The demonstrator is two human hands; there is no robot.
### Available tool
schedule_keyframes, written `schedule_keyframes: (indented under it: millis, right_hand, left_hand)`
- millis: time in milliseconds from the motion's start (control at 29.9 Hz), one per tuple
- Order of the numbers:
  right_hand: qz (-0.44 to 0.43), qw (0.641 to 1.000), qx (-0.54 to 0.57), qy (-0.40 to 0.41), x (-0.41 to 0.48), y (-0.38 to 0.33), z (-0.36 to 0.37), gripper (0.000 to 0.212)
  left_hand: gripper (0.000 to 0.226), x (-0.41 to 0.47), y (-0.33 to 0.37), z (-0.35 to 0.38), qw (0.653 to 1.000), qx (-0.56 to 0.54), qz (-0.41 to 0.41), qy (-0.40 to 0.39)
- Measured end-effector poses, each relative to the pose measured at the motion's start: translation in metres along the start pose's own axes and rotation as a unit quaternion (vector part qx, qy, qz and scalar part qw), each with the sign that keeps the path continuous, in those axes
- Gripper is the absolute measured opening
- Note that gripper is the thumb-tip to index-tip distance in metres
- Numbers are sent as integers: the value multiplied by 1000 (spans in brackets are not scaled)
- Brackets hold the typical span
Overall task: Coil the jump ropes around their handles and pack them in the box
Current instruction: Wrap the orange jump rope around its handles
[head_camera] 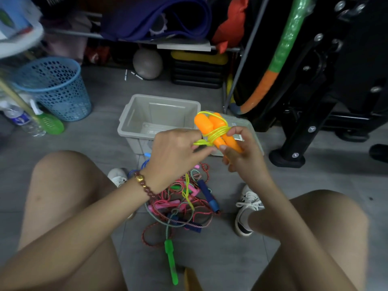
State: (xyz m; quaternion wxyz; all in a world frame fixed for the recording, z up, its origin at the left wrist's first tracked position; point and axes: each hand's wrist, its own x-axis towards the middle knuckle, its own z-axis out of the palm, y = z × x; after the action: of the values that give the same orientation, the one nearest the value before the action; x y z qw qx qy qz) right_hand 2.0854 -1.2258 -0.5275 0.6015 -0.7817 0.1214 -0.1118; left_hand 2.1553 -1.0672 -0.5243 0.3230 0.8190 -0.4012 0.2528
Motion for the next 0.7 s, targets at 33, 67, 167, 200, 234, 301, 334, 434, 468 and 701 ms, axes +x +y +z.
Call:
schedule_keyframes:
  millis: [33,67,167,200,234,301,334,434,468,701]
  right_hand:
    - [3,1000,1,-5,0,1,4,27]
    - [5,1000,-1,-8,0,1,7,28]
    - [21,1000,9,-13,1,0,13,30]
    - [31,999,21,-19,2,0,15,31]
    - [42,998,26,-24,3,0,16,33]
    - [60,998,-6,-19,9,4,15,35]
    - [67,997,-33,-10,12,7,13,35]
    - [81,991,-108,15,20,15,4,33]
    - [68,987,-146,28,21,16,1,32]
    - [-23,945,-290,147,21,8,-10,30]
  left_hand:
    - [53,2,0,-1,1000,-4,-10,5]
    - [52,4,-1,-2,1000,-8,-29,8]
    - [54,10,-2,-7,997,-34,-68,19]
    - [51,12,-4,-9,997,-47,-52,27]
    - [43,14,-10,-12,999,-47,-10,18]
    - [33,19,-23,-17,992,22,119,-42]
    - [36,22,-28,-18,979,65,174,-79]
    - [37,25,-39,-23,961,112,180,-178]
    - [34,25,-39,-24,961,118,149,-199]
    - [18,18,-47,-10,946,32,-110,-303]
